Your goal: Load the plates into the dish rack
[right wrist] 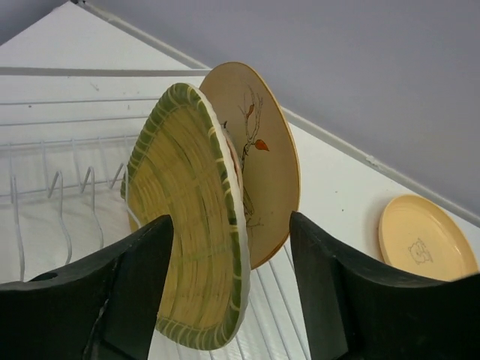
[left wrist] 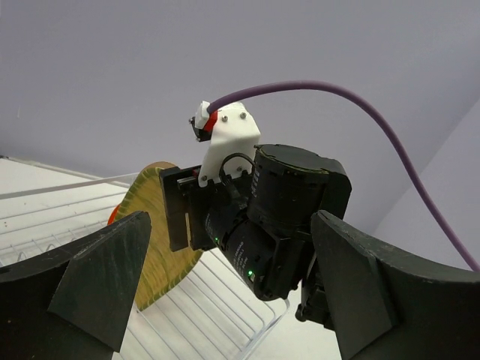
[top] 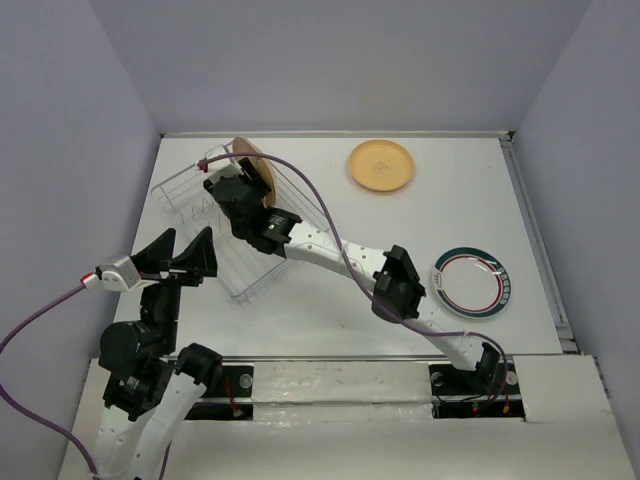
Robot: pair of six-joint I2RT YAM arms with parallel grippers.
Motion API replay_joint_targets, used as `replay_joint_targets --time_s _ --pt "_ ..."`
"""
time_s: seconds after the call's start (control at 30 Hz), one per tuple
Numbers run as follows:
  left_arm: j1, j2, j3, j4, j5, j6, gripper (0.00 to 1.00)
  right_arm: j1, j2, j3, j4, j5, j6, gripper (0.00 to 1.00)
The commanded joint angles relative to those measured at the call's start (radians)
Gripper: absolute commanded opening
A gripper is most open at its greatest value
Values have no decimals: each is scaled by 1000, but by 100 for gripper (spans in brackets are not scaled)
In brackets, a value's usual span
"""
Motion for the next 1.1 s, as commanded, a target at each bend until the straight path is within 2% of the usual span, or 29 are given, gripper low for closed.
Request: replay_joint_targets --time_s 0.0,0.23,0.33,0.4,0.43,0.53,0.57,0.6,0.63,0.73,0.77,0.9,1.07 --pt "3 -9 6 41 -2 16 99 5 -140 -52 75 -51 86 72" --pt "3 3 5 41 4 11 99 5 -304 -201 23 -137 192 84" --pt "3 3 6 39 6 11 99 -18 -445 -357 5 -204 278 87" --pt "4 5 6 39 7 11 99 -44 -539 -472 3 -294 396 87" --pt "3 5 6 39 10 10 99 -87 -635 -594 5 -322 433 87" --pt "3 6 3 39 16 8 99 -178 -780 -792 35 -426 563 82" --pt "3 8 4 41 19 5 99 -255 -862 -919 46 -449 596 80" --pt "4 10 3 41 24 5 99 -299 -898 -977 57 -500 646 77" --pt "3 14 3 41 29 5 99 -396 -959 -1073 58 -531 671 75" --pt "1 19 1 44 41 2 99 -559 -1021 -1201 81 -670 752 70" --pt "1 23 0 45 42 1 99 -677 -1028 -1251 85 -710 780 69" --pt "1 29 1 45 47 1 99 -906 -1001 -1316 85 -900 812 73" --pt "1 36 0 47 52 1 99 -1029 -1048 -1437 80 -815 801 78"
